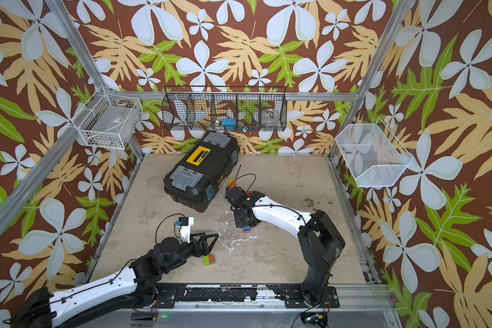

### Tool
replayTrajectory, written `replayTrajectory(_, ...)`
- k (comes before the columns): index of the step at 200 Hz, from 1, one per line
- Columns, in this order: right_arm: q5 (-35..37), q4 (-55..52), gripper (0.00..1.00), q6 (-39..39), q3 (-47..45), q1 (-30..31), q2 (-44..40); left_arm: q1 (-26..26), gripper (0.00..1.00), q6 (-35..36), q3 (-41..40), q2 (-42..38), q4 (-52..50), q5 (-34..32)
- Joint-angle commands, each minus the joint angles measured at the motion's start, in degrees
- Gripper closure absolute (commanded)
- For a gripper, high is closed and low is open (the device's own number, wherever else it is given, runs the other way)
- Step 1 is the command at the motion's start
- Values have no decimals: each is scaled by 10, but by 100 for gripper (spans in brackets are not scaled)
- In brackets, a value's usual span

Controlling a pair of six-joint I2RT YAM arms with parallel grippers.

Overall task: Assemble the letter h with lego
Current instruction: Assemble the lego brick with the lego brick.

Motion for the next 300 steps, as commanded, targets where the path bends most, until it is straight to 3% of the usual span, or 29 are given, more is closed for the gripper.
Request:
replayTrajectory(1,-7,-33,78,3,-6,3,-3,0,0,-2,-2,0,0,-6)
replayTrajectory(46,-10,-21,74,6,-22,6,-11,0,0,-6,-4,-5,-4,-11)
replayTrajectory(68,0,-14,66,7,-28,9,-24,0,0,-7,-5,-5,-4,-11)
replayTrajectory(70,0,-13,65,8,-29,8,-26,1,0,-7,-5,-5,-4,-11)
replayTrajectory(74,0,-11,51,9,-30,9,-29,0,0,-8,-6,-5,-3,-11)
replayTrajectory(81,0,-6,49,10,-34,9,-35,0,0,-9,-6,-5,-4,-12)
replayTrajectory(231,1,-40,49,23,10,3,-113,0,0,-9,-7,-5,-2,-22)
replayTrajectory(300,9,-37,61,1,-15,-10,-124,0,0,-10,-6,4,2,-23)
